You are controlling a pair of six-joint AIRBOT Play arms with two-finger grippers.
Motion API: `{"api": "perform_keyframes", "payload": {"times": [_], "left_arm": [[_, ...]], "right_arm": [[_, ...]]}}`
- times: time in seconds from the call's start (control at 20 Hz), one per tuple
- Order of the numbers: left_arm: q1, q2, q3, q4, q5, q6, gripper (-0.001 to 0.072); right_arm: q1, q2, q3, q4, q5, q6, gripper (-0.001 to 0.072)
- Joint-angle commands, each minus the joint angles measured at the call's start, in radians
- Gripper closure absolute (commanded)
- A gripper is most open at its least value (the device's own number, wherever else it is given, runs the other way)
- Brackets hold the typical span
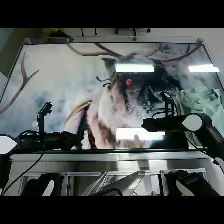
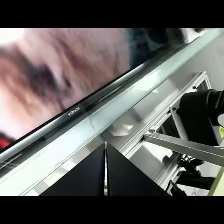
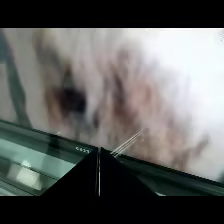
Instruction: Fold the shirts.
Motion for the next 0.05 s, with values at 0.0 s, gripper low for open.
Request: {"api": "perform_keyframes", "payload": {"times": [0.0], "left_arm": [[-0.002,0.035,-0.034,0.005,0.018,-0.002,0.0691]], "right_arm": [[0.005,0.002,-0.004,0.002,-0.005,-0.002,0.0693]]}}
